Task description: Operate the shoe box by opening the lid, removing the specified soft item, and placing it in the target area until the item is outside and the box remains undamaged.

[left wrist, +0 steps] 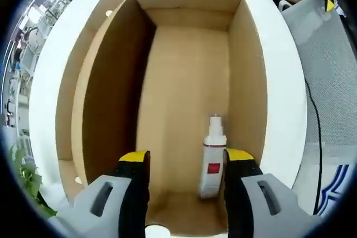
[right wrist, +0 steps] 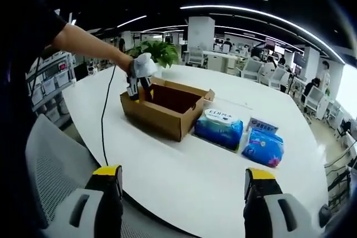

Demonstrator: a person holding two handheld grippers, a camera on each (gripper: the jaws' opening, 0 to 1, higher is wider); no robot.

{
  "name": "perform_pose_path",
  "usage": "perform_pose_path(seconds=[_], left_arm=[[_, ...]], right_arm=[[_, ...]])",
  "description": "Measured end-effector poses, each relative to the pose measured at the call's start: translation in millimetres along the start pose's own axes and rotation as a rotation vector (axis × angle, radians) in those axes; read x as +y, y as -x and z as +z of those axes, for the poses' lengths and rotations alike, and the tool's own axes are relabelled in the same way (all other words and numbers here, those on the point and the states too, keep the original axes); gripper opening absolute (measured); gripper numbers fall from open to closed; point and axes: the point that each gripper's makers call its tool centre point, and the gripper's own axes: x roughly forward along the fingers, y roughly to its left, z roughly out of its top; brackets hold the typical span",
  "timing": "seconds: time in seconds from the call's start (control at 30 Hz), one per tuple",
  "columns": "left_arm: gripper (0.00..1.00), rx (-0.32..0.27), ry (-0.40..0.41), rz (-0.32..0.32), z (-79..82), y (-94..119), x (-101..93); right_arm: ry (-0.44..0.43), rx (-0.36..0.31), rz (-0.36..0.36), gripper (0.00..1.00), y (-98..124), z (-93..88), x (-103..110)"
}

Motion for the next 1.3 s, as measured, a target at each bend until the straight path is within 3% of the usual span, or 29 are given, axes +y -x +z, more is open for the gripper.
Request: perform_pose_path(seconds=[0.17,0.3,0.4,0.93,1.3], left_arm=[[0.51,-0.003,0.004,0.0,1.0,-1,-0.5],[0.5,-0.033,0.041,0.069,2.8,3,15.0],[0.47,-0.027,0.054,0.082,0.7,4,17.1],[0.47,-0.024,0.056,0.028,2.2,-4,-1.9],[0.4,-0.021,0.079,-0.001,0.8,-9,-5.9]], right_arm=[[-0.021,0.001,-0.007,0.88,-1,-0.2,-3],[-0.025,-0.002,-0.005,0.88,-2,1.1,-4],[-0.024,-0.002,-0.004,0.88,-2,1.3,-4],[-0.028,-0.006,-0.005,0.86,0,1.5,-4],[-0.034,-0.011,-0.008,0.85,-1,2.0,-4]])
